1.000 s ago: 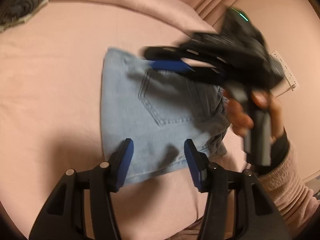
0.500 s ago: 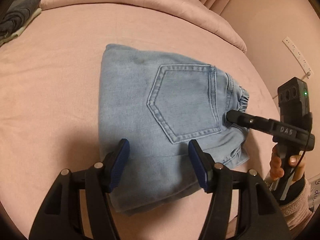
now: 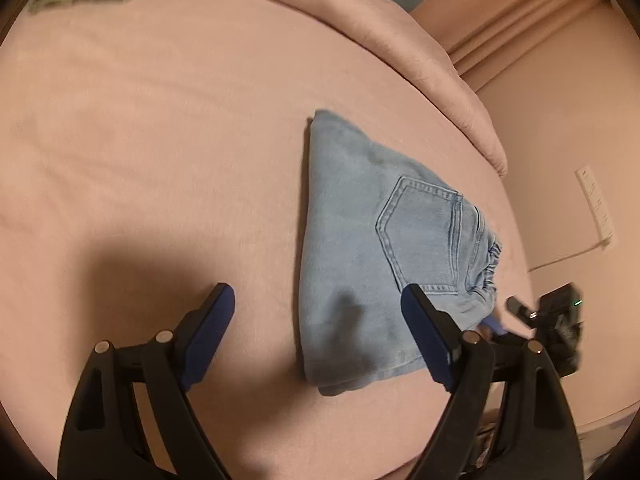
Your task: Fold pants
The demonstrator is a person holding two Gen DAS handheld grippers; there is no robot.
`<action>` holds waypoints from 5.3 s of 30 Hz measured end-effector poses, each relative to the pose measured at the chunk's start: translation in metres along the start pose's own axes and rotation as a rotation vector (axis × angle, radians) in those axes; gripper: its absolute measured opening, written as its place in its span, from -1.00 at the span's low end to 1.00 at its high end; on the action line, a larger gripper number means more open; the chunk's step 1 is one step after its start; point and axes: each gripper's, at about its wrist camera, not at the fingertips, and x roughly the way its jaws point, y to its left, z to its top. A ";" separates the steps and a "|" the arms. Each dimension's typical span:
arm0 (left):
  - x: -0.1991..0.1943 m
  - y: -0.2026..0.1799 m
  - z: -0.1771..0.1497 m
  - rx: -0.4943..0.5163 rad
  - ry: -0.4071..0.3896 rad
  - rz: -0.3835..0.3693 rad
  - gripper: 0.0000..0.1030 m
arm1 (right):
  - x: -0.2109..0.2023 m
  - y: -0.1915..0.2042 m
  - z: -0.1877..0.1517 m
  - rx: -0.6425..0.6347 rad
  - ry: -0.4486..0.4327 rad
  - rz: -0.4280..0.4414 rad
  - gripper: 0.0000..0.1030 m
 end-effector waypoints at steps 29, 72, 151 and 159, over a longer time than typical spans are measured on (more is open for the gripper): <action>0.046 -0.016 0.021 -0.018 0.055 -0.144 -0.32 | 0.047 0.019 0.009 -0.185 0.015 -0.094 0.28; 0.020 -0.066 0.105 0.271 -0.170 0.100 -0.68 | 0.049 0.126 0.067 -0.525 -0.196 -0.097 -0.06; -0.118 -0.171 0.049 0.402 -0.322 0.474 0.99 | -0.008 0.232 0.010 -0.726 -0.176 -0.501 0.81; -0.129 -0.180 0.035 0.417 -0.332 0.484 0.99 | -0.017 0.238 -0.002 -0.734 -0.195 -0.493 0.81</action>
